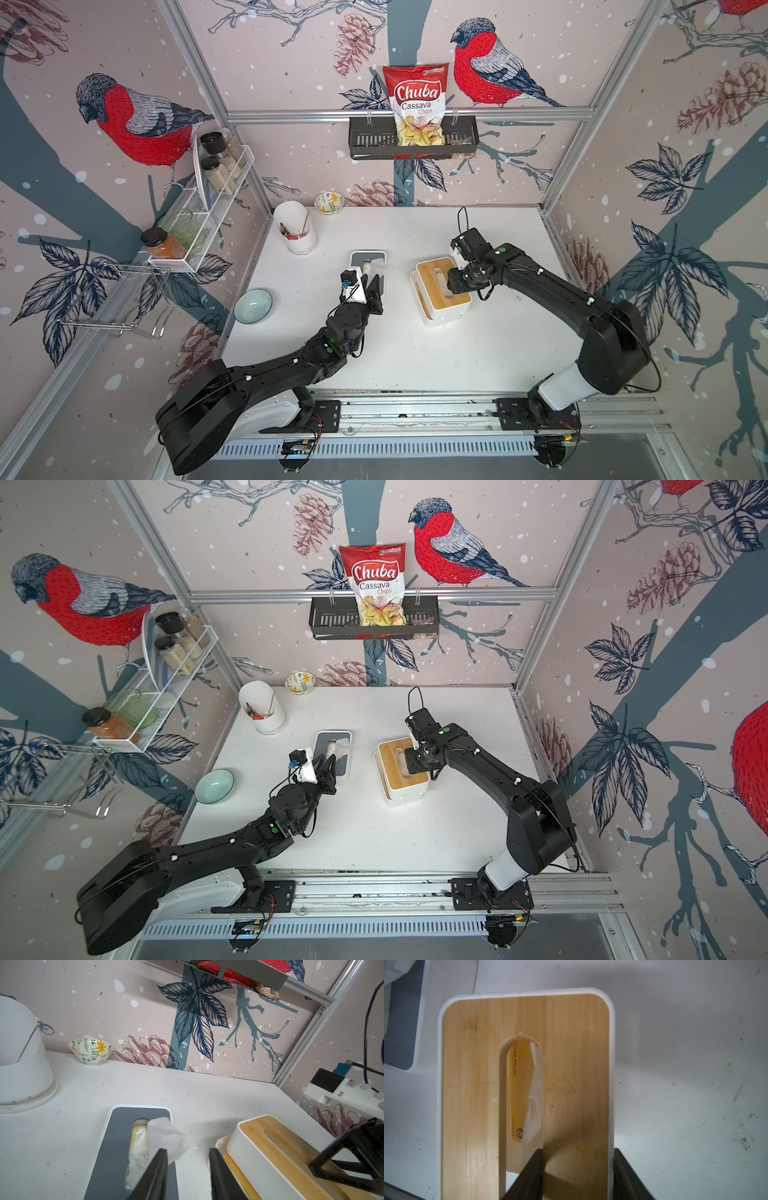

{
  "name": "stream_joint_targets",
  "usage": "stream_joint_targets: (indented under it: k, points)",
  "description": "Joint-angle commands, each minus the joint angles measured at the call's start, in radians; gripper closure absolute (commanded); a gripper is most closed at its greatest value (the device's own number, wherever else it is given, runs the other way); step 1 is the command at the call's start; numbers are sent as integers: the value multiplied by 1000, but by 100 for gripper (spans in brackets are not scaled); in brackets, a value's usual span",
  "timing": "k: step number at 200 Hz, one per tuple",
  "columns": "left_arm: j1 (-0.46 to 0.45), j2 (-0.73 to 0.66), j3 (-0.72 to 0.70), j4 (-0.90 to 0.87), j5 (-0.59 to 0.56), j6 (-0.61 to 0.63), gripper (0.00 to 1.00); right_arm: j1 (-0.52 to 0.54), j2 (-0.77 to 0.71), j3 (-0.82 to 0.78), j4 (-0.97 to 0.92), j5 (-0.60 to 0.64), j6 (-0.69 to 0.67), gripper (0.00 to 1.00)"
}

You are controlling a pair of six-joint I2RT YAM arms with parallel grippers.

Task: Put the tissue paper into the tissue box
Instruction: Close the box lid on the tissue box.

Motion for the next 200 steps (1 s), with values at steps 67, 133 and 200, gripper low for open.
stream_joint_targets:
  k: [67, 133, 200]
  points:
    - [23, 53, 23, 40, 71, -53, 62, 28, 16, 38, -57, 59, 2, 79]
    - [27, 57, 22, 40, 71, -57, 60, 100, 64, 80, -69, 88, 19, 79]
    - [33, 52, 19, 39, 84, -63, 60, 100, 104, 119, -102, 121, 11, 80]
